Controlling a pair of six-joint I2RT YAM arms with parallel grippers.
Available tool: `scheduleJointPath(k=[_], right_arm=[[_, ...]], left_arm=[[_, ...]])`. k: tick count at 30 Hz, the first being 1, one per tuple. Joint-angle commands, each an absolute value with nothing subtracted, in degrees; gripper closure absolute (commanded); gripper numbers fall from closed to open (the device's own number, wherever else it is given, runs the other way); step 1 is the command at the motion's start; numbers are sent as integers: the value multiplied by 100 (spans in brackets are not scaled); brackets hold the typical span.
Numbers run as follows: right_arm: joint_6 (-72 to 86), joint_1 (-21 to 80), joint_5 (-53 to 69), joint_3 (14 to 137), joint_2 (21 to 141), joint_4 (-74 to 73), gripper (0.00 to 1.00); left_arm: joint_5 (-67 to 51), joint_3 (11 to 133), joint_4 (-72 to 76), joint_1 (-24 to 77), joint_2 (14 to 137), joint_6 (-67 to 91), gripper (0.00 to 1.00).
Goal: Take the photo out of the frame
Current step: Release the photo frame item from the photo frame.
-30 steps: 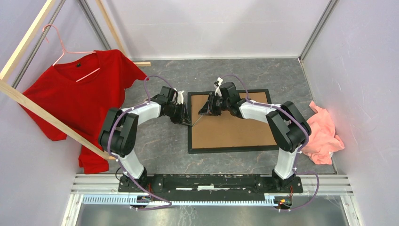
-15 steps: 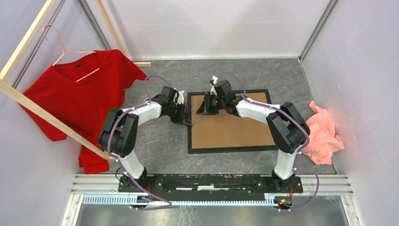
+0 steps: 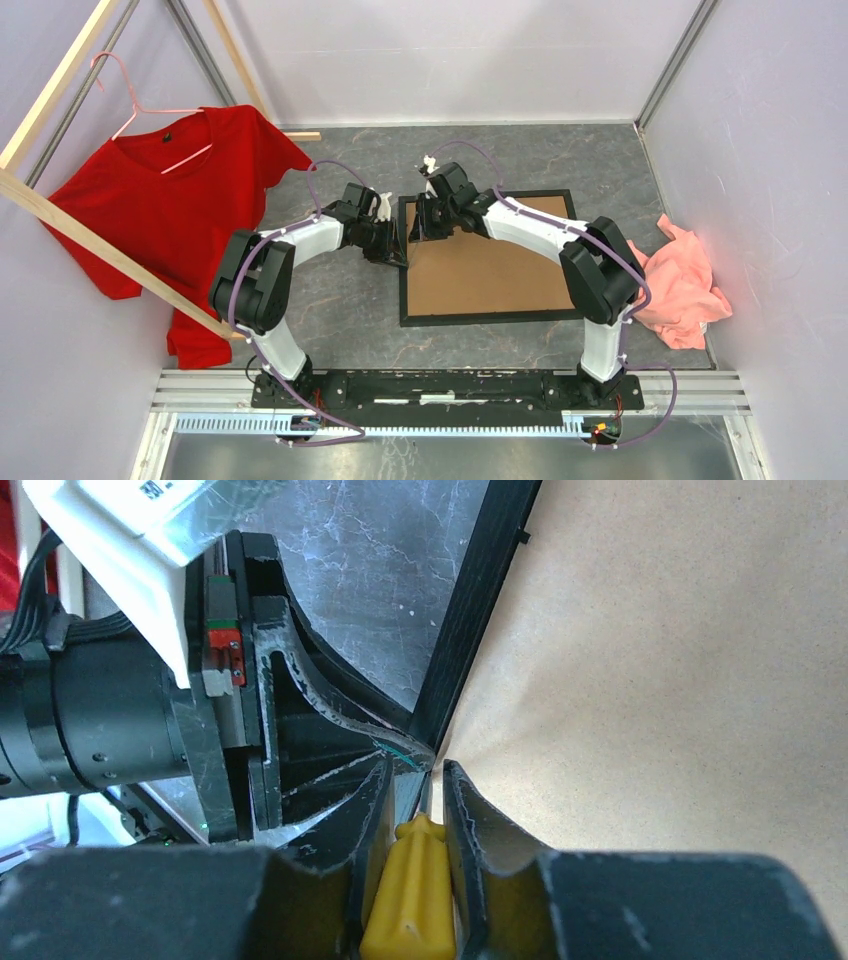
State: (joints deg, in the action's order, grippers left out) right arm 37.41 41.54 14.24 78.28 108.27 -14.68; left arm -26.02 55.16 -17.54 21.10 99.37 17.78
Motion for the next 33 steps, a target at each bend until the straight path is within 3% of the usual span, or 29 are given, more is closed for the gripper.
scheduleJointPath(k=[1, 20, 28, 33], right_arm=[[4541, 4926, 2810, 8752, 10924, -876, 100], [4528, 5370, 2232, 9948, 11400, -1690, 100], [3593, 4475, 2637, 9242, 10648, -1445, 100], [3065, 3909, 3023, 8790, 10205, -1245, 100]], left_arm=[[-1974, 5360, -1328, 2404, 10407, 1752, 98], [-1761, 5431, -1368, 2398, 10396, 1612, 98], [-2091, 5589, -1447, 2027, 10283, 1493, 98], [-2684, 5625, -1408, 1619, 9979, 1468, 90]])
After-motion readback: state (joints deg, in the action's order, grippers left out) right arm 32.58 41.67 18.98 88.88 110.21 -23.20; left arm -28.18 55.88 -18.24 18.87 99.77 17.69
